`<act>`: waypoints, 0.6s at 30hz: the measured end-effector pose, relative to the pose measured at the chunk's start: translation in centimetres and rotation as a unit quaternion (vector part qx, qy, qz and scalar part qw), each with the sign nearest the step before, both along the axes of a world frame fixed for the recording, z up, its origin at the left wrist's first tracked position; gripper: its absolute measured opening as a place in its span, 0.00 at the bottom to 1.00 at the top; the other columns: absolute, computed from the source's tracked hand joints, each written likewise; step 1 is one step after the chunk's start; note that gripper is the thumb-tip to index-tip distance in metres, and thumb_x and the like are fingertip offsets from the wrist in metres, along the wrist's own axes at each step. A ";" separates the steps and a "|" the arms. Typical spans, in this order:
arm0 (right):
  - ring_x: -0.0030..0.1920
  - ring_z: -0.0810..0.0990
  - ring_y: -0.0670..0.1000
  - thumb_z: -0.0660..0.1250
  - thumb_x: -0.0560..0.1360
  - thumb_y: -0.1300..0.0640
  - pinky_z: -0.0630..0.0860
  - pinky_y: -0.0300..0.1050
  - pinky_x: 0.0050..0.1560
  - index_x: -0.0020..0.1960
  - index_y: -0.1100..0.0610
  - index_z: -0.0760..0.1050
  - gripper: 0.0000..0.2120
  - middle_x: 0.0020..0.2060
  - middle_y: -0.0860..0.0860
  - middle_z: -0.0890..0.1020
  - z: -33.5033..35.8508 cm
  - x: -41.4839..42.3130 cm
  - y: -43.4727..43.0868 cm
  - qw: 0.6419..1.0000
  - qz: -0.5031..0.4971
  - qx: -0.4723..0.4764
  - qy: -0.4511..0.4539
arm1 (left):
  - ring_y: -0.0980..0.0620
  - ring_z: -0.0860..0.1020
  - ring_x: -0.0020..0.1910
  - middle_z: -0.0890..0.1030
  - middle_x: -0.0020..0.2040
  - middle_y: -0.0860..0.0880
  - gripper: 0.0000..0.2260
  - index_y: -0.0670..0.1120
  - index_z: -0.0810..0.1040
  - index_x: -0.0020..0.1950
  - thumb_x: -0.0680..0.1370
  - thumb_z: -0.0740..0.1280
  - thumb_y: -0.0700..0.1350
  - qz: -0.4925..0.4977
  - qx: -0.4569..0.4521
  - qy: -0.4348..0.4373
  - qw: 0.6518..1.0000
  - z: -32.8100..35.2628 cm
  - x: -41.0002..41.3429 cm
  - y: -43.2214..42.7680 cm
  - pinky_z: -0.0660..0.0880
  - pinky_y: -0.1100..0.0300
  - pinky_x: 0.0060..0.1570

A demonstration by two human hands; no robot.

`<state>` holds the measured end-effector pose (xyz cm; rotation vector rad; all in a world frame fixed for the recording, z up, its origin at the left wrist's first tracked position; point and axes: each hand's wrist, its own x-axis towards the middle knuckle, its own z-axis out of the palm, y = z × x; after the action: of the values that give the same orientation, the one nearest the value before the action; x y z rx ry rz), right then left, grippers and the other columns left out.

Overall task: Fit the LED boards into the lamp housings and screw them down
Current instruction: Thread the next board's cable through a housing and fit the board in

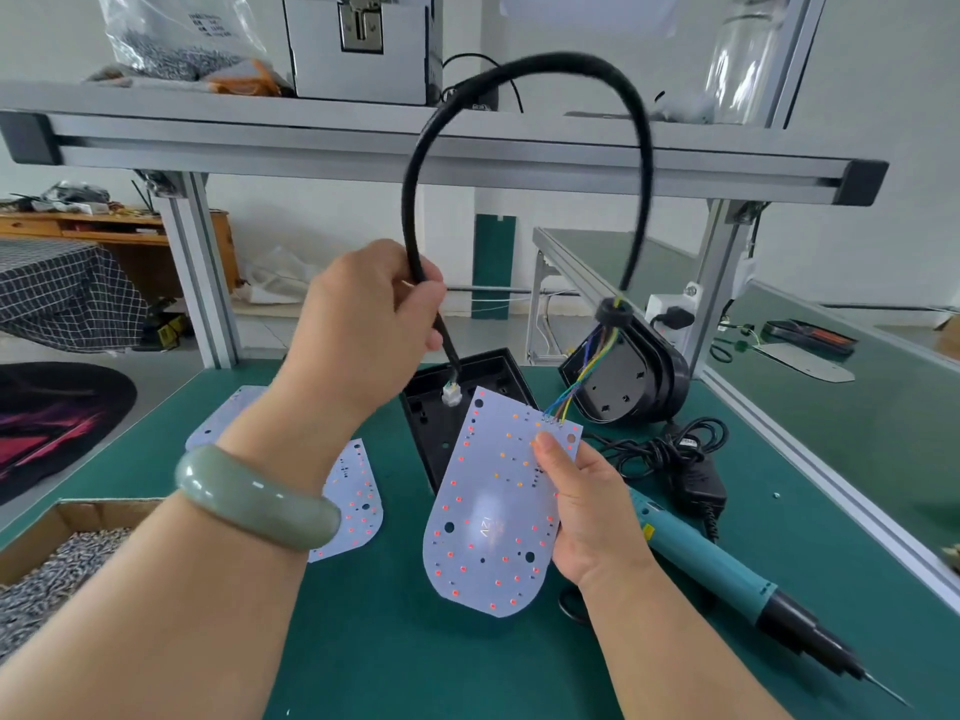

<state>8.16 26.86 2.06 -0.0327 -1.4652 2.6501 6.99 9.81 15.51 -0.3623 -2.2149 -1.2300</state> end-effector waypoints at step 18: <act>0.36 0.84 0.55 0.67 0.76 0.62 0.81 0.49 0.35 0.43 0.61 0.80 0.05 0.40 0.58 0.85 0.1 0.2 -0.7 0.998 0.014 0.051 -0.030 | 0.46 0.78 0.43 0.82 0.43 0.45 0.05 0.46 0.79 0.49 0.78 0.64 0.40 0.065 -0.145 -0.027 0.987 -4.0 -2.1 1.1 0.71 0.59 0.41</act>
<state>8.37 26.17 2.16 -0.0836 -1.6298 2.6121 4.90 10.95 11.54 -0.2944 -2.4281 -0.8614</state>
